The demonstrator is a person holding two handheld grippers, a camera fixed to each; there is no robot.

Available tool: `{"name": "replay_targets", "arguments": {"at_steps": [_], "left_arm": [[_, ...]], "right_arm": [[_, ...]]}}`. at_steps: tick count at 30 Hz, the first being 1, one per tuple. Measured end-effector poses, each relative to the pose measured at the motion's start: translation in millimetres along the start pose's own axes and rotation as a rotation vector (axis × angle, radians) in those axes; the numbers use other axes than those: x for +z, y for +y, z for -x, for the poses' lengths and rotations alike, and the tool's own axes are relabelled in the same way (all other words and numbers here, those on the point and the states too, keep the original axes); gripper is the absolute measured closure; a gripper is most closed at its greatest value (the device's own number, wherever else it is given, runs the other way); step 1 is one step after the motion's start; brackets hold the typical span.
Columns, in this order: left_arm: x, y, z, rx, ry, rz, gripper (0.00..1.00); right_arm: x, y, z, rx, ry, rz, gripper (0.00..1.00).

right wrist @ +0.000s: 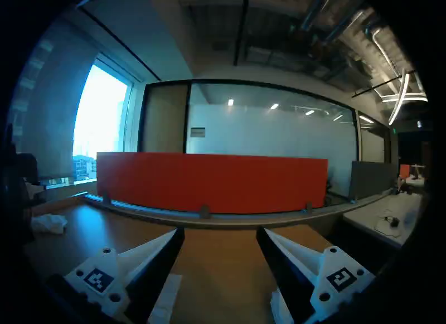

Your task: Fold towel

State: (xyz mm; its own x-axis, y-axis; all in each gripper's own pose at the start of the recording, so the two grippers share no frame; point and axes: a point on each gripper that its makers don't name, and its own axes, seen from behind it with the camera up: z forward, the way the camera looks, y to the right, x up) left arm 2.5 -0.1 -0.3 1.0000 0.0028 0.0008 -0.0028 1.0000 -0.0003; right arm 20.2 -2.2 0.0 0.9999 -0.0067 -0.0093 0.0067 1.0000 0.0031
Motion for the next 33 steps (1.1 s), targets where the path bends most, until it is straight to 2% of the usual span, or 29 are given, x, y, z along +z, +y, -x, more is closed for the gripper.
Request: {"name": "replay_targets", "arguments": {"at_steps": [11,19,26,33], "left_arm": [[-9.9,-0.1,-24.5,0.052,-0.022,-0.002,0.04],[-16.6,4.7,-30.7,0.087,-0.054,0.024,0.04],[-21.5,17.2,-27.4,0.112,-0.105,0.091,0.04],[-25.5,40.1,-17.3,0.12,-0.164,0.203,0.04]], "right_arm": [[0.1,-6.4,-30.3,-0.002,-0.017,-0.022,0.0],[0.6,-14.6,-37.0,-0.03,-0.049,-0.059,0.0],[-3.5,-33.0,-39.8,-0.071,-0.084,-0.151,0.0],[-8.4,-57.4,-27.5,-0.087,-0.165,-0.267,0.0]]}}
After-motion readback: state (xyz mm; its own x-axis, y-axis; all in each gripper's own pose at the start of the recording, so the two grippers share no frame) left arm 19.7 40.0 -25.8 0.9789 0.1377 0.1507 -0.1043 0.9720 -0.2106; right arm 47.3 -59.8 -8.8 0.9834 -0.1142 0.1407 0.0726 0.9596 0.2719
